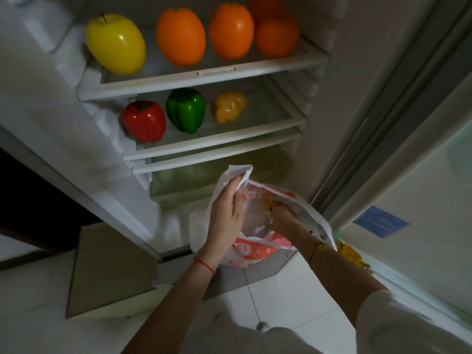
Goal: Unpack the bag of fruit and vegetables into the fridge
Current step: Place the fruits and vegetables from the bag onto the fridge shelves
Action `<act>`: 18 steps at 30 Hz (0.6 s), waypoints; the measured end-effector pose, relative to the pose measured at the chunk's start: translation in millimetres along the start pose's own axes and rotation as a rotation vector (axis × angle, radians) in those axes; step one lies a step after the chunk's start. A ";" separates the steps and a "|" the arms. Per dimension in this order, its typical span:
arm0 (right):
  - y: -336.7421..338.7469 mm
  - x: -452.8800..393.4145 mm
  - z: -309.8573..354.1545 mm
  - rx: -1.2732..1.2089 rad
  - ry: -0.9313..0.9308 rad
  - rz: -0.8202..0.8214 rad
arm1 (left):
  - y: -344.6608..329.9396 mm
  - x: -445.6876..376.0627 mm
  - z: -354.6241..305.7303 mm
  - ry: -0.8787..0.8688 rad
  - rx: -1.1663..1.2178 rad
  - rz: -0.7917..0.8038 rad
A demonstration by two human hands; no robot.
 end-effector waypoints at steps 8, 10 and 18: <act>3.6 5.9 5.9 -0.344 0.027 -0.204 | -3.0 -11.9 12.2 0.031 -0.005 0.036; 1.9 4.6 6.5 -0.438 0.084 -0.183 | -2.9 -14.0 12.8 0.032 0.004 0.039; -4.2 12.5 7.7 -0.707 0.144 0.008 | -2.4 -14.5 13.0 0.025 -0.006 0.033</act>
Point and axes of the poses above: each hand's wrist, its own x-axis away from the middle knuckle, its own y-axis out of the back of the hand, z = x × y, the point moved 7 cm from there along -x, towards the middle knuckle, and after that the axes turned 15 degrees about z, right-handed, at the moved point
